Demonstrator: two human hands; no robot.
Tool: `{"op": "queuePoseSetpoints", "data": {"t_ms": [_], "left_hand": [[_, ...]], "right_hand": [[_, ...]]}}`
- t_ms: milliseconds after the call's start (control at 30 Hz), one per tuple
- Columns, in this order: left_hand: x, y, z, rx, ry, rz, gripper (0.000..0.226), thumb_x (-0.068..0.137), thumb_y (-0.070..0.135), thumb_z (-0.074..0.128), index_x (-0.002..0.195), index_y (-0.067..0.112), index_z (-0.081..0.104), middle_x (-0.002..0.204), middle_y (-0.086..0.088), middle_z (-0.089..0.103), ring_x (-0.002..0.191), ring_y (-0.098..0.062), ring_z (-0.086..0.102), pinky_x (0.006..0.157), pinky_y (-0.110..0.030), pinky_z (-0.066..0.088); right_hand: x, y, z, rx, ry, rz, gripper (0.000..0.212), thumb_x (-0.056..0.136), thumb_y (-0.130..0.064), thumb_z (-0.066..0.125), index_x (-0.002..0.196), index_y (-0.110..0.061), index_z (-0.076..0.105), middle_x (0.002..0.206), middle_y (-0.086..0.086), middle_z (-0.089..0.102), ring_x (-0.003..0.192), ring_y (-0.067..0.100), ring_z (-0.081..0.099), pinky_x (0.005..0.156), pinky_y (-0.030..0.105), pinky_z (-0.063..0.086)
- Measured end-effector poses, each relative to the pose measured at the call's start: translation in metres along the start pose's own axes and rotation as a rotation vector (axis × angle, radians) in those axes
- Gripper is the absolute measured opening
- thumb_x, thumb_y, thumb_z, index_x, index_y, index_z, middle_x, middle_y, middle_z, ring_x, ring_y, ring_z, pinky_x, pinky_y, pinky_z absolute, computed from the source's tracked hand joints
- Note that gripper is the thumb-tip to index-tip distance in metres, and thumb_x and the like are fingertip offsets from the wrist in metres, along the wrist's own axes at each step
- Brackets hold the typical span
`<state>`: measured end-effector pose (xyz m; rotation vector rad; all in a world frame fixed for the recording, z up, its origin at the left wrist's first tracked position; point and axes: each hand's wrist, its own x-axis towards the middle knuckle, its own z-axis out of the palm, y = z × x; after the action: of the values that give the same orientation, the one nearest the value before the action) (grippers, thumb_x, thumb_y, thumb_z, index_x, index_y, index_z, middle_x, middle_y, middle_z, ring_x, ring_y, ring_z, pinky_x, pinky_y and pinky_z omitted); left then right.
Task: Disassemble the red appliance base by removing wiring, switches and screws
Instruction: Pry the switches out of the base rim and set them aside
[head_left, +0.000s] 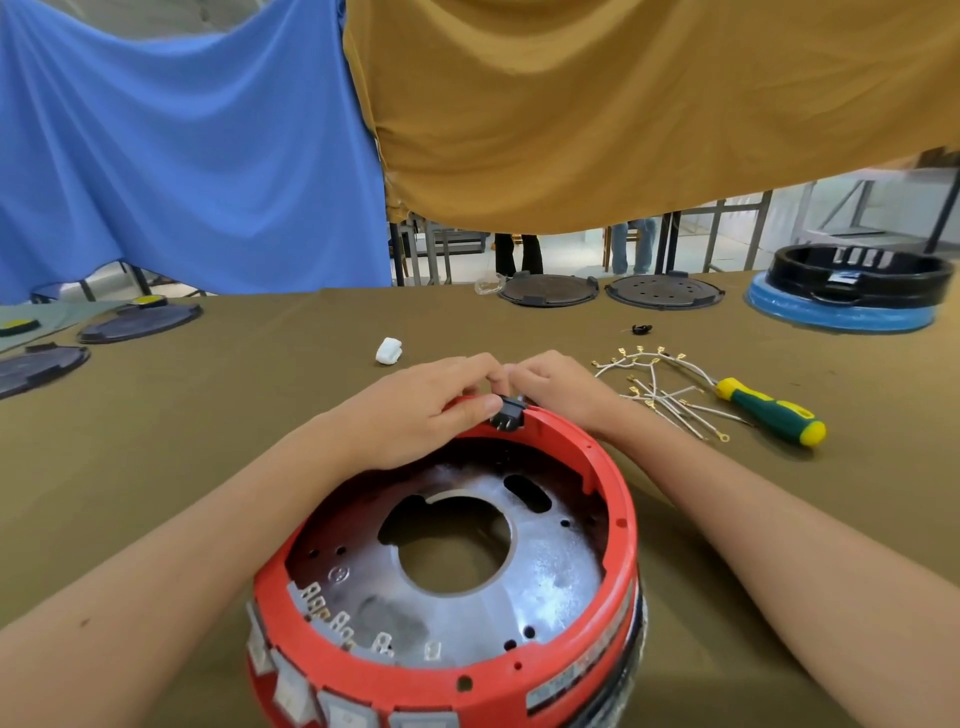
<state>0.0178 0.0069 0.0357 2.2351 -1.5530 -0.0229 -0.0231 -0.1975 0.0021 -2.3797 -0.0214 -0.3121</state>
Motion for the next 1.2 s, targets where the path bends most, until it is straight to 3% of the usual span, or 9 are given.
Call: {"op": "queuePoseSetpoints", "data": {"t_ms": [100, 167, 267, 533, 600, 733, 800, 1000, 1200], "left_hand": [[0.0, 0.001, 0.0, 0.004, 0.002, 0.001, 0.01, 0.103, 0.037, 0.042, 0.11, 0.037, 0.049, 0.093, 0.009, 0.06, 0.083, -0.002, 0.051, 0.079, -0.026, 0.045], [-0.001, 0.001, 0.0, 0.005, 0.001, -0.004, 0.011, 0.102, 0.038, 0.042, 0.11, 0.037, 0.049, 0.094, 0.01, 0.06, 0.085, -0.003, 0.052, 0.08, -0.026, 0.045], [0.0, 0.001, 0.0, 0.01, -0.001, -0.01, 0.011, 0.102, 0.038, 0.041, 0.111, 0.038, 0.048, 0.095, 0.009, 0.06, 0.086, -0.005, 0.052, 0.08, -0.027, 0.045], [-0.001, 0.0, 0.0, 0.0, -0.012, -0.013, 0.011, 0.102, 0.041, 0.039, 0.111, 0.04, 0.046, 0.096, 0.011, 0.059, 0.085, -0.003, 0.052, 0.082, -0.03, 0.047], [-0.001, 0.0, 0.0, -0.002, -0.01, -0.011, 0.011, 0.102, 0.041, 0.039, 0.111, 0.04, 0.046, 0.095, 0.011, 0.059, 0.085, -0.004, 0.052, 0.082, -0.031, 0.047], [-0.001, 0.0, 0.0, -0.007, -0.008, 0.0, 0.009, 0.102, 0.041, 0.04, 0.109, 0.04, 0.046, 0.094, 0.01, 0.059, 0.084, -0.005, 0.053, 0.082, -0.034, 0.048], [-0.001, 0.0, 0.0, -0.01, -0.01, -0.005, 0.009, 0.102, 0.041, 0.04, 0.109, 0.041, 0.046, 0.095, 0.01, 0.06, 0.085, -0.007, 0.054, 0.084, -0.036, 0.048], [-0.001, 0.0, 0.0, -0.009, -0.014, -0.009, 0.01, 0.103, 0.04, 0.039, 0.111, 0.042, 0.045, 0.094, 0.01, 0.059, 0.086, -0.007, 0.053, 0.084, -0.036, 0.048], [-0.001, 0.0, -0.001, -0.009, -0.017, -0.006, 0.01, 0.103, 0.04, 0.038, 0.11, 0.04, 0.045, 0.093, 0.01, 0.057, 0.082, -0.003, 0.051, 0.08, -0.03, 0.046]], "right_hand": [[-0.004, 0.001, -0.006, -0.007, 0.061, -0.09, 0.05, 0.105, -0.029, 0.043, 0.057, -0.017, 0.039, 0.049, -0.008, 0.041, 0.042, 0.003, 0.034, 0.048, 0.018, 0.027], [-0.004, 0.001, -0.007, 0.003, 0.033, -0.09, 0.047, 0.105, -0.029, 0.043, 0.06, -0.013, 0.045, 0.052, -0.003, 0.043, 0.045, 0.005, 0.036, 0.051, 0.021, 0.03], [-0.001, 0.0, -0.004, 0.001, -0.049, -0.031, 0.043, 0.103, -0.025, 0.045, 0.063, -0.009, 0.048, 0.058, 0.003, 0.043, 0.048, 0.009, 0.035, 0.056, 0.03, 0.031], [0.005, 0.0, -0.005, 0.025, -0.342, 0.072, 0.043, 0.101, -0.022, 0.05, 0.059, -0.014, 0.049, 0.06, 0.0, 0.046, 0.052, 0.01, 0.036, 0.062, 0.034, 0.033], [0.003, 0.001, -0.003, -0.013, -0.274, 0.027, 0.047, 0.102, -0.021, 0.047, 0.055, -0.017, 0.045, 0.058, -0.001, 0.045, 0.051, 0.009, 0.037, 0.06, 0.032, 0.033], [-0.002, 0.004, -0.012, -0.171, 0.062, -0.149, 0.052, 0.106, -0.031, 0.039, 0.057, -0.016, 0.042, 0.051, -0.003, 0.046, 0.045, 0.008, 0.039, 0.054, 0.031, 0.033], [-0.003, 0.003, -0.015, -0.179, 0.096, -0.19, 0.051, 0.106, -0.033, 0.039, 0.059, -0.013, 0.042, 0.05, -0.003, 0.045, 0.046, 0.008, 0.039, 0.054, 0.031, 0.032], [-0.005, 0.003, -0.008, -0.037, -0.192, 0.006, 0.045, 0.104, -0.027, 0.044, 0.062, -0.012, 0.047, 0.055, -0.002, 0.041, 0.046, 0.007, 0.033, 0.056, 0.032, 0.031], [-0.003, -0.004, -0.013, -0.077, -0.377, 0.182, 0.046, 0.102, -0.026, 0.043, 0.056, -0.017, 0.04, 0.063, 0.009, 0.036, 0.057, 0.023, 0.028, 0.059, 0.039, 0.027]]}}
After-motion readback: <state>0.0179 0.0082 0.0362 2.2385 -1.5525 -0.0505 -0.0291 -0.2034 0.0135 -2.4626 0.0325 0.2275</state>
